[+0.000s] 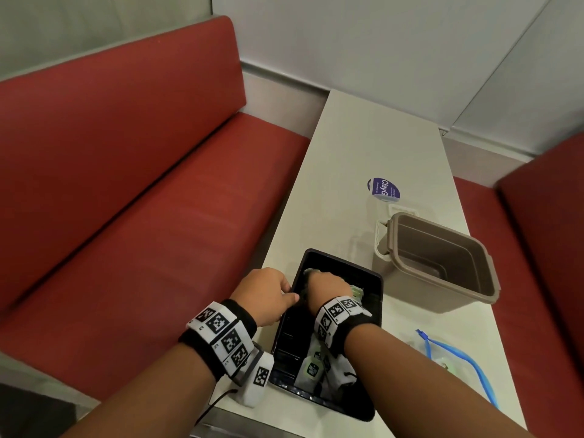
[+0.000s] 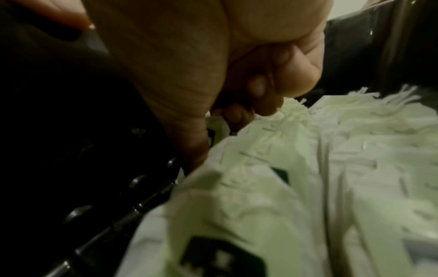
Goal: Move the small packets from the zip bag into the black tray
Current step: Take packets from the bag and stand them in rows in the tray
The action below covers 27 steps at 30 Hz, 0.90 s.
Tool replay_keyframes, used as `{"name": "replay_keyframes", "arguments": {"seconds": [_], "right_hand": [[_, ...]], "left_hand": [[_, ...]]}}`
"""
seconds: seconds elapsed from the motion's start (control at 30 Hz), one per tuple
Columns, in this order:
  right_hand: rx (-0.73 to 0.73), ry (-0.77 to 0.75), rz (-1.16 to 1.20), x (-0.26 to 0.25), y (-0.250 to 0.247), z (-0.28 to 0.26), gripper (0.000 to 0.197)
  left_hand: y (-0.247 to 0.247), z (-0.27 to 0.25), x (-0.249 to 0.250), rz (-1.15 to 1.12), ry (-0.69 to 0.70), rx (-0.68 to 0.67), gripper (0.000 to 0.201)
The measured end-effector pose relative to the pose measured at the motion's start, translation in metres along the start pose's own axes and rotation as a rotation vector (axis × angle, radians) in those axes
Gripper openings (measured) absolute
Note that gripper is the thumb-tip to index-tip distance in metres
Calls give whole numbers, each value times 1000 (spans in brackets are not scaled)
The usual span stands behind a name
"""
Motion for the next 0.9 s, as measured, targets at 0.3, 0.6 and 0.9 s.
{"name": "replay_keyframes", "arguments": {"seconds": [0.3, 0.6, 0.9], "right_hand": [[50, -39, 45, 4, -4, -10, 38], [270, -159, 332, 84, -52, -78, 18], [288, 48, 506, 269, 11, -131, 25]], "left_hand": [[-1, -12, 9, -24, -62, 3, 17], [-22, -29, 56, 219, -25, 188, 41], [119, -35, 202, 193, 327, -25, 16]]}}
Point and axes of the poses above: each hand's wrist, its own z-axis towards the middle knuckle, its own y-axis out of the palm, x = y × z, the point moved 3 cm from there along z, towards the middle knuckle, and after that the axes turned 10 degrees about -x, right-handed, at the moved point
